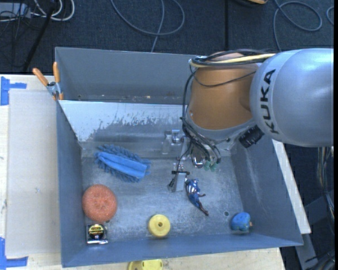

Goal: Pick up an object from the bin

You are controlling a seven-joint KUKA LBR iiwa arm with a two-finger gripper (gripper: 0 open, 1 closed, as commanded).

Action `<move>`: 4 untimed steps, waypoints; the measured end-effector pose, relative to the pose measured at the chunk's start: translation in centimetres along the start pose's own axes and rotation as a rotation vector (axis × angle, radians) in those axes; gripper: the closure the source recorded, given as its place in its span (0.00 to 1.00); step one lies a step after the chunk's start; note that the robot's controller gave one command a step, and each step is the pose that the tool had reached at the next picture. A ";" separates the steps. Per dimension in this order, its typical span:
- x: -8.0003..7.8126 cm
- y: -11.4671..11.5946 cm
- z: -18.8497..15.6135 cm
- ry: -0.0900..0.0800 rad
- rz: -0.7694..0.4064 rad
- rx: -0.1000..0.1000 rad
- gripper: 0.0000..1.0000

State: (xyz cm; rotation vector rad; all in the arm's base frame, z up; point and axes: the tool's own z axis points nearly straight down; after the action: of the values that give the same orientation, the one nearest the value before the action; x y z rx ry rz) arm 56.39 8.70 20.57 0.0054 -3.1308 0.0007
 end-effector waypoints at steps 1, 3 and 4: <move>-0.1 -0.1 -0.5 -0.008 0.003 -0.001 0.00; -3.6 6.2 7.2 -0.005 0.015 0.000 0.00; -4.0 10.1 8.2 -0.011 0.106 -0.003 0.00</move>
Offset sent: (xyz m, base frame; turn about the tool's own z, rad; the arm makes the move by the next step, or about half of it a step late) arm 0.0312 0.0735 -0.1357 -0.0311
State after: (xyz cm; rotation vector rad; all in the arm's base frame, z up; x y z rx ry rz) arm 60.26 18.86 12.34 -0.1618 -3.1372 -0.0032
